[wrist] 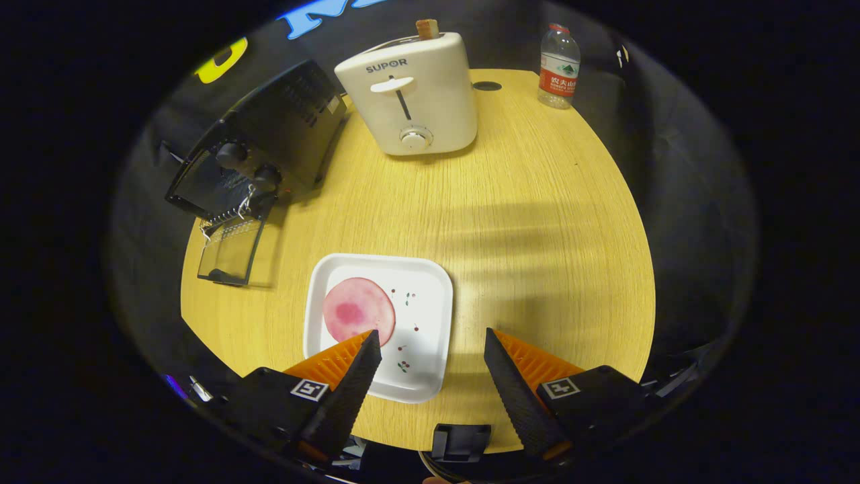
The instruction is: Open the toaster oven, put the food inside, and close the toaster oven door.
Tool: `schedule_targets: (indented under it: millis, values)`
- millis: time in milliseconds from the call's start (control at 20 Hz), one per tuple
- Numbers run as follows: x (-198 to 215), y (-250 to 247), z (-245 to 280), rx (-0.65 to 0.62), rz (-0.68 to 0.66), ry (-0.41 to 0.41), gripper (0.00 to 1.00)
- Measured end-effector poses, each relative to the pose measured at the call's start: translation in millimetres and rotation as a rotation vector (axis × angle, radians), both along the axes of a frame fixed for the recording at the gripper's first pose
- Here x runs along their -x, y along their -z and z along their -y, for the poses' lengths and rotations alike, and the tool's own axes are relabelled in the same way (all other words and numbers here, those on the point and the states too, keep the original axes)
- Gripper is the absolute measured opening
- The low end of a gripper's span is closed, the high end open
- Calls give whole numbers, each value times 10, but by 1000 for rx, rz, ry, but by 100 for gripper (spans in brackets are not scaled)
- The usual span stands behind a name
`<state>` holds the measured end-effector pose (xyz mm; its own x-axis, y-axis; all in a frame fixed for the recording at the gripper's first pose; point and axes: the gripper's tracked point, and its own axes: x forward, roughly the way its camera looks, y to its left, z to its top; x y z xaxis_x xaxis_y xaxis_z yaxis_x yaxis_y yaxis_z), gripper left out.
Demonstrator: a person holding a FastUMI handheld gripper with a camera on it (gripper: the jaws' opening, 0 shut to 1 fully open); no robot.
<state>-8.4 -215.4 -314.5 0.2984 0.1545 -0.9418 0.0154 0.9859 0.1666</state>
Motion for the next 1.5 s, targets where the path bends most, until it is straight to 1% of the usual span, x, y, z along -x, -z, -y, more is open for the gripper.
schedule_targets:
  millis: [50,200,350,450,500,550,650,750,850,950,1050,1100,1200,1350,1500]
  values:
    - [5,37,2,11,-18,-8,99]
    - [23,123,-7,46,-46,-30,84]
    - [35,197,-12,71,-73,-24,68]
    - [26,251,-14,68,-85,-4,68]
    - [79,258,-9,70,-102,5,60]
    - [32,288,-6,70,-88,20,50]
    - [42,276,-6,77,-96,20,35]
    - [8,172,5,76,-88,8,35]
    - [14,282,18,84,-93,30,19]
    - [-11,353,-3,103,-83,21,14]
    - [-56,228,-27,102,-39,-25,9]
    - [-56,228,-52,104,-20,-46,9]
    - [-37,248,-81,91,-28,-51,4]
    - [-19,259,-105,35,-74,9,2]
    - [-1,244,-144,-4,-76,67,2]
